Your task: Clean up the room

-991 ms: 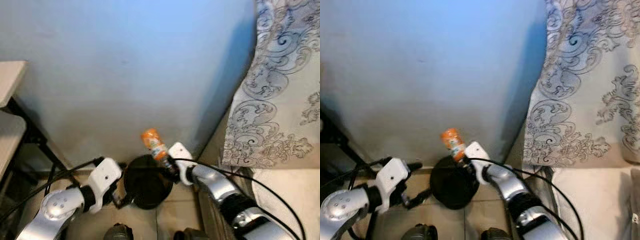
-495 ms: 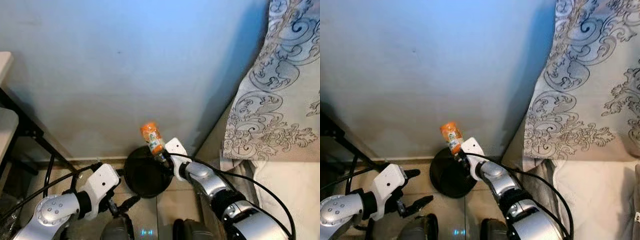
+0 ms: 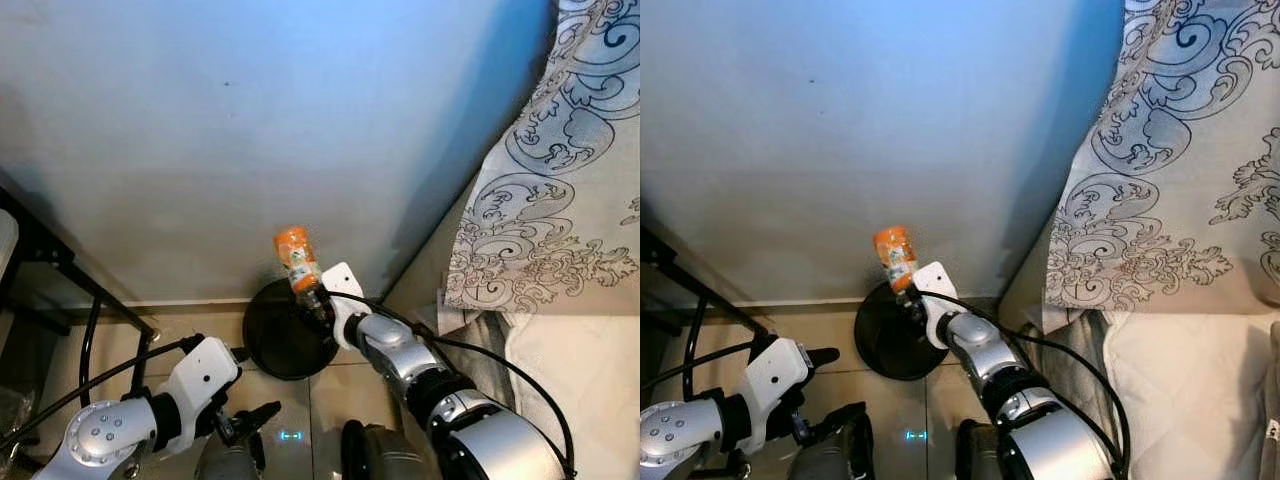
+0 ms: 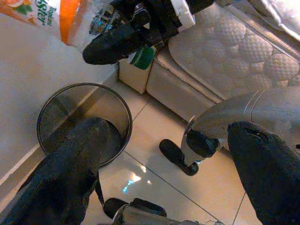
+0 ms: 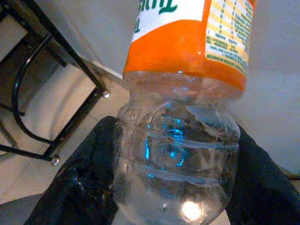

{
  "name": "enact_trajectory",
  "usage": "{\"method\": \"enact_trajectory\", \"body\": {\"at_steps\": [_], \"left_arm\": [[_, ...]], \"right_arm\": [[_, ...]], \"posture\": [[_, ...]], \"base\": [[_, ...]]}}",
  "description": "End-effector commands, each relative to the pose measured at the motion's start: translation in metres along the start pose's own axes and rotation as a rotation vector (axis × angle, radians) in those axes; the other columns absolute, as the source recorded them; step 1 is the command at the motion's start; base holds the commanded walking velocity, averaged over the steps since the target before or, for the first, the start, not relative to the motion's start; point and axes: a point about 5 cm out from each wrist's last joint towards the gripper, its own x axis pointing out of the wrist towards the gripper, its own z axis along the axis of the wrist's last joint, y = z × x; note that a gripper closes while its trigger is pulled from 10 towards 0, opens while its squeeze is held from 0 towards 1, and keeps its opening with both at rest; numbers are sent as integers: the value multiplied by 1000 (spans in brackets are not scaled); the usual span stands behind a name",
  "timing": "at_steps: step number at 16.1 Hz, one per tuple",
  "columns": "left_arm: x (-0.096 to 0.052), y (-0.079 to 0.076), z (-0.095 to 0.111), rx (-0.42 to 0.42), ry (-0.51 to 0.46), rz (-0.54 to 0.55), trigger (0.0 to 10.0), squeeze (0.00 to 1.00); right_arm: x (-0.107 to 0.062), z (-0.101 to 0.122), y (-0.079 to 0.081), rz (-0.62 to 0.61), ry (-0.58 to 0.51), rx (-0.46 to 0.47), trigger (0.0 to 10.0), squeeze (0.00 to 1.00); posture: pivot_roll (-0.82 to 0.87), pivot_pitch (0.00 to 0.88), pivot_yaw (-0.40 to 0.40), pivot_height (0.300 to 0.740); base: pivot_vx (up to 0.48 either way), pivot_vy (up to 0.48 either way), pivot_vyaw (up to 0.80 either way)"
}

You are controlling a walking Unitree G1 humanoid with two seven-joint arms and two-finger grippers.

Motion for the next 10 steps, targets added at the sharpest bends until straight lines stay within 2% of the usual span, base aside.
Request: {"method": "enact_trajectory", "body": {"at_steps": [1,2,10], "left_arm": [[-2,-4,-2,-7,11,-7,10000,0],[-2,-4,-2,-8,10,-6,10000,0],[-1,-2,-1,0,12,2,10000,0]], "right_arm": [[-1,-6,0,-2,12,26,10000,925],[-1,-6,1,-1,12,30,10000,1000],[-1,-11,3,9,8,118,10000,1000]], "posture": [[29,284,-75,740],[29,284,-75,740],[33,265,-72,740]], "base": [[0,0,0],[0,0,0],[0,0,0]]}}
